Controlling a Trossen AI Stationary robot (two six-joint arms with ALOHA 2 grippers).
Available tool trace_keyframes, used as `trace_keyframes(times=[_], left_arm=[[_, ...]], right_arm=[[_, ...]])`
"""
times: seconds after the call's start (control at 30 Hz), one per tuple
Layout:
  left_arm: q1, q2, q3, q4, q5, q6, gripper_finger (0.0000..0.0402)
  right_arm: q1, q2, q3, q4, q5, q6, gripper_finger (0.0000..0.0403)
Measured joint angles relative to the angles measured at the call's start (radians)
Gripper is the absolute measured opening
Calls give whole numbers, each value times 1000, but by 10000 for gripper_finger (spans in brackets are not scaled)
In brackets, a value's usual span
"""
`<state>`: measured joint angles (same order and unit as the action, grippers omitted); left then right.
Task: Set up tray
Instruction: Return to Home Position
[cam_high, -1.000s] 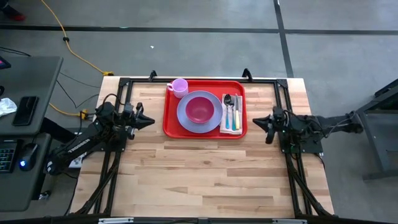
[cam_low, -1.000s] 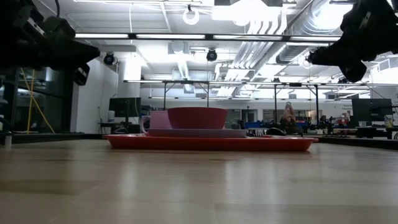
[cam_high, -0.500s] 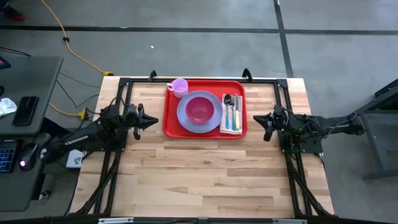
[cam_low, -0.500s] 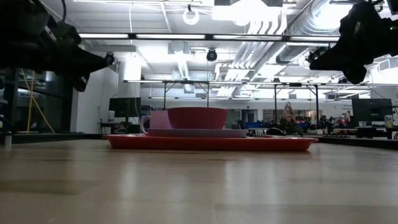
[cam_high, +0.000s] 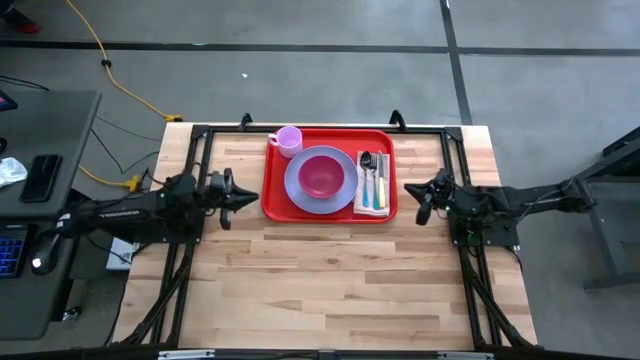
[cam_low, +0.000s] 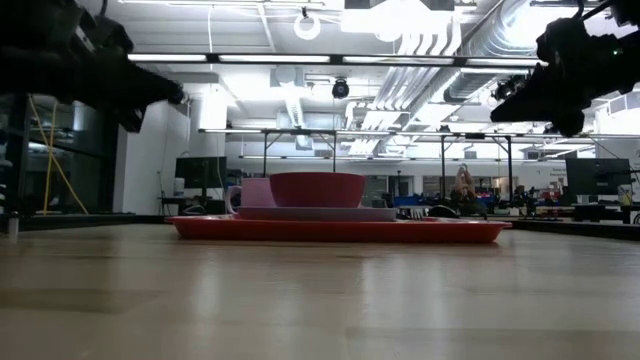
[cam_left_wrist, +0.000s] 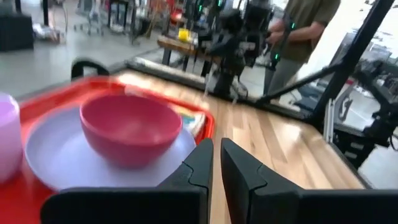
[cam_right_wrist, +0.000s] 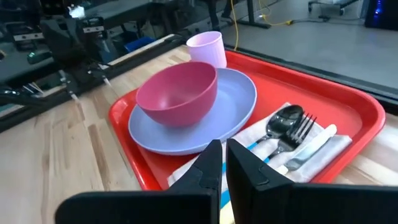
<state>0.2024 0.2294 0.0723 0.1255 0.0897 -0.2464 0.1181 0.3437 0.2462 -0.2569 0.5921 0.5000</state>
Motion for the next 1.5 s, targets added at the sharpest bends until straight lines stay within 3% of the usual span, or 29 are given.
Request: trace_keyframes(times=[0.3, 0.57, 0.77, 0.93, 1.1, 1.5], left_arm=[[0, -102, 24, -129, 11, -15, 62], [-1, -191, -20, -143, 18, -12, 62], [-41, -204, -55, -99, -7, 1, 62], [-104, -201, -56, -122, -96, 13, 62], [-160, -204, -56, -110, -147, 51, 62], [-170, -204, -57, -99, -147, -18, 62]], right_arm=[[0, -167, 1, -87, -13, -50, 0], [0, -340, 2, -198, 9, -53, 0], [0, -329, 0, -285, 47, 4, 0], [0, -334, -1, -259, 65, -7, 0], [0, -337, -116, -113, 71, -29, 0], [0, -331, -111, -115, 58, -12, 0]])
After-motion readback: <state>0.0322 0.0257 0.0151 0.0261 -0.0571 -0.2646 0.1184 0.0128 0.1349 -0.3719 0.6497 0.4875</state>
